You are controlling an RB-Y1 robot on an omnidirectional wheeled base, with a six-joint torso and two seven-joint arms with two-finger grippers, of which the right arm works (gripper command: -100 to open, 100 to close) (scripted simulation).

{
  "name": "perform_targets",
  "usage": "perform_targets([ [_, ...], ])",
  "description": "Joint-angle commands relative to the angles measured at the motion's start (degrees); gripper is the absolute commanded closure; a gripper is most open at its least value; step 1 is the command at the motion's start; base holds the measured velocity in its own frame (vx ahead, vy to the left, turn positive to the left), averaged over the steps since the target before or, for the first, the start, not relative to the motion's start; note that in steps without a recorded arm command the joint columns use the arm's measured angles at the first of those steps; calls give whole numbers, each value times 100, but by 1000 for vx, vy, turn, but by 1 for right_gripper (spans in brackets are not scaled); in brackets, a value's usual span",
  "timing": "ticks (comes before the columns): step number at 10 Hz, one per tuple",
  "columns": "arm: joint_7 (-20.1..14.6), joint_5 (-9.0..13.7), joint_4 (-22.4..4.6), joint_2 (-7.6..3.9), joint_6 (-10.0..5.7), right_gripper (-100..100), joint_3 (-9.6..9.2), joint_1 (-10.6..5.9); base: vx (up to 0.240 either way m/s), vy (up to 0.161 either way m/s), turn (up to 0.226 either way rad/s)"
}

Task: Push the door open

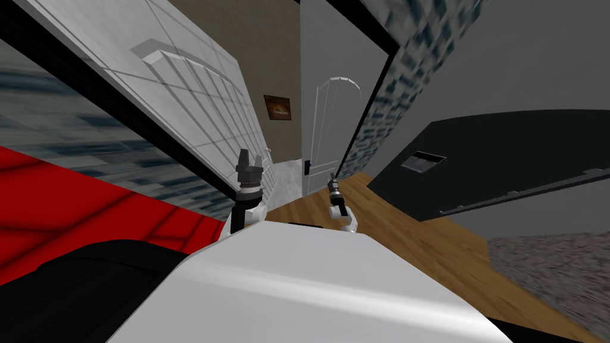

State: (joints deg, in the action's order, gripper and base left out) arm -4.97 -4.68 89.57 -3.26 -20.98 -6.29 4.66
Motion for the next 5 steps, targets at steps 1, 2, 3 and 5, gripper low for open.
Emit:
perform_targets([
  [1, -20, -6, -273, 5, 9, -100, -73, -136, 84, -70, 112],
  [2, -30, -9, -441, 16, 17, -100, -111, -235, 94, -63, 111],
  [3, -40, -12, -609, 26, 25, -100, -149, -334, 88, -59, 106],
  [5, -51, -15, -778, 37, 33, -100, -188, -433, 60, -59, 65],
])
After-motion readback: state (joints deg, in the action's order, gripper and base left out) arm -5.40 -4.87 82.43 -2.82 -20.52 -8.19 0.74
